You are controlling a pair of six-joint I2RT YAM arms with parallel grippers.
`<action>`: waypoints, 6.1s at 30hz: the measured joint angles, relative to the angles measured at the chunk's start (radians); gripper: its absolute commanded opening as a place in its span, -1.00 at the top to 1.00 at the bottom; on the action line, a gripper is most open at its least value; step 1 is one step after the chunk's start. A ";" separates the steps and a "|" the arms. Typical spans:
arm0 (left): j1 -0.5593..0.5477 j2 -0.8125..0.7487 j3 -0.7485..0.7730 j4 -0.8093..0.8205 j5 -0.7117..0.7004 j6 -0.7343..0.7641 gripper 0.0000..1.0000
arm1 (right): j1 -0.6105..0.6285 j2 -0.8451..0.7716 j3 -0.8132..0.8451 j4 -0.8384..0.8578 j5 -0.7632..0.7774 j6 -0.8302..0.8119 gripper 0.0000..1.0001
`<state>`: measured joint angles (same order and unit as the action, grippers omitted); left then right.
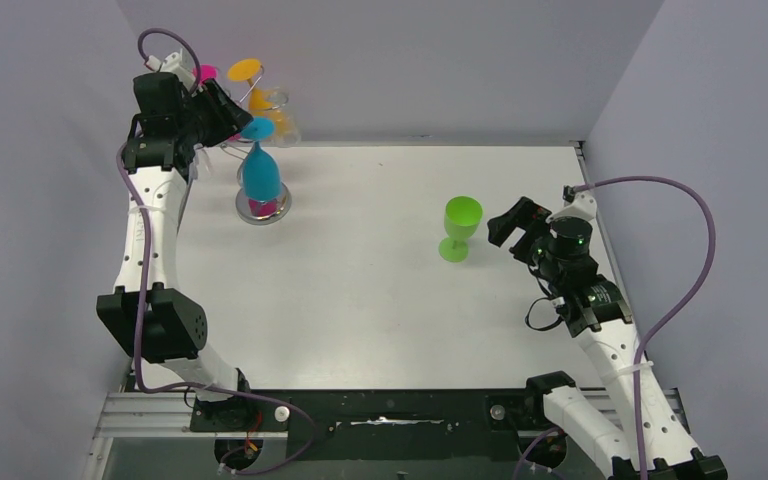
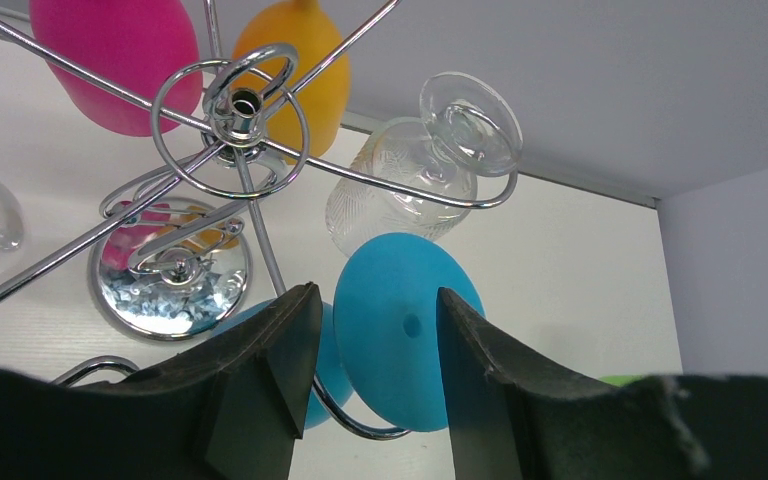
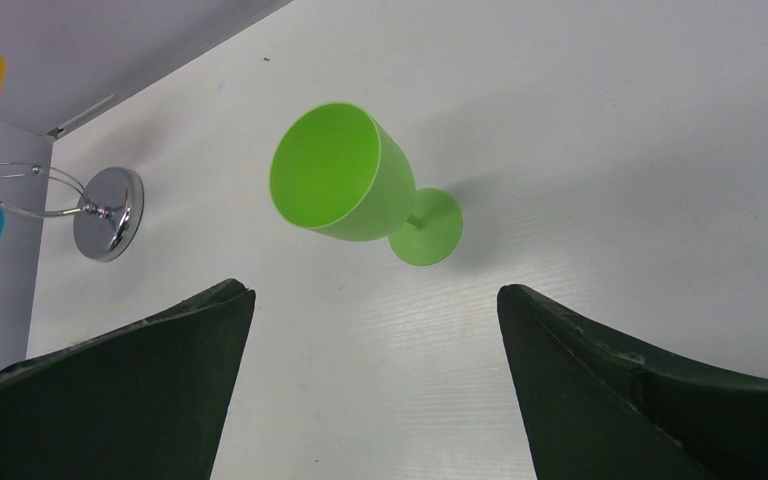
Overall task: Take the wine glass off the wine glass rack
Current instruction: Pick up the wine glass from the wine rack.
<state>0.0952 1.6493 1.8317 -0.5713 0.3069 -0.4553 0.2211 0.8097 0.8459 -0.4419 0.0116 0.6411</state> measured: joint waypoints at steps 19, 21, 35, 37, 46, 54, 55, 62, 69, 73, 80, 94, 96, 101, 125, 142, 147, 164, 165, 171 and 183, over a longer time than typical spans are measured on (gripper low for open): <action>0.004 -0.035 -0.060 0.041 0.067 -0.076 0.35 | 0.000 0.013 -0.010 -0.050 0.068 0.048 -0.95; 0.005 -0.046 -0.072 0.045 0.069 -0.089 0.37 | 0.000 0.015 -0.010 -0.086 0.122 0.071 -0.94; 0.039 -0.078 -0.135 0.085 0.180 -0.141 0.59 | 0.000 0.003 -0.010 -0.113 0.202 0.082 -0.98; 0.052 -0.087 -0.151 0.096 0.195 -0.156 0.71 | 0.000 0.010 -0.010 -0.113 0.201 0.082 -0.99; 0.086 -0.127 -0.232 0.167 0.267 -0.245 0.97 | 0.000 0.017 -0.010 -0.114 0.202 0.083 -0.99; 0.117 -0.153 -0.338 0.335 0.348 -0.401 1.00 | 0.000 0.017 -0.010 -0.114 0.202 0.090 -0.99; 0.120 -0.156 -0.349 0.359 0.355 -0.419 1.00 | 0.000 0.017 -0.010 -0.114 0.202 0.090 -0.99; 0.143 -0.192 -0.399 0.447 0.387 -0.518 1.00 | 0.000 0.017 -0.010 -0.116 0.202 0.099 -0.99; 0.158 -0.210 -0.400 0.452 0.392 -0.540 1.00 | 0.000 0.017 -0.010 -0.125 0.203 0.103 -1.00; 0.158 -0.214 -0.402 0.447 0.398 -0.537 1.00 | 0.000 0.017 -0.010 -0.136 0.206 0.105 -1.00; 0.166 -0.220 -0.414 0.438 0.409 -0.529 1.00 | 0.000 0.019 -0.010 -0.136 0.206 0.105 -0.98; 0.169 -0.220 -0.417 0.384 0.409 -0.476 1.00 | 0.000 0.027 -0.010 -0.136 0.205 0.104 -0.96; 0.169 -0.220 -0.417 0.373 0.406 -0.467 1.00 | 0.000 0.034 -0.010 -0.136 0.204 0.104 -0.96; 0.170 -0.220 -0.417 0.363 0.406 -0.457 1.00 | 0.000 0.049 -0.010 -0.136 0.197 0.104 -0.96; 0.228 -0.213 -0.369 0.376 0.430 -0.510 1.00 | 0.000 0.065 0.010 -0.144 0.194 0.101 -0.96; 0.149 -0.132 -0.314 0.381 0.339 -0.480 1.00 | 0.000 0.065 0.010 -0.144 0.192 0.101 -0.96; 0.146 -0.132 -0.312 0.381 0.329 -0.479 1.00 | 0.000 0.065 0.010 -0.144 0.190 0.101 -0.96; 0.101 -0.083 -0.254 0.327 0.332 -0.412 1.00 | 0.000 0.065 0.010 -0.144 0.183 0.101 -0.96; 0.098 -0.083 -0.253 0.319 0.335 -0.404 1.00 | 0.000 0.065 0.010 -0.144 0.183 0.101 -0.96; 0.076 -0.087 -0.249 0.291 0.337 -0.361 1.00 | 0.000 0.063 0.010 -0.143 0.177 0.101 -0.95; -0.009 -0.266 -0.408 0.292 0.295 -0.255 1.00 | 0.000 -0.132 -0.127 0.058 0.008 0.031 -0.95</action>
<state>0.0860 1.3838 1.4239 -0.2790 0.6022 -0.7105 0.2211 0.6777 0.7189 -0.3840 0.0196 0.6716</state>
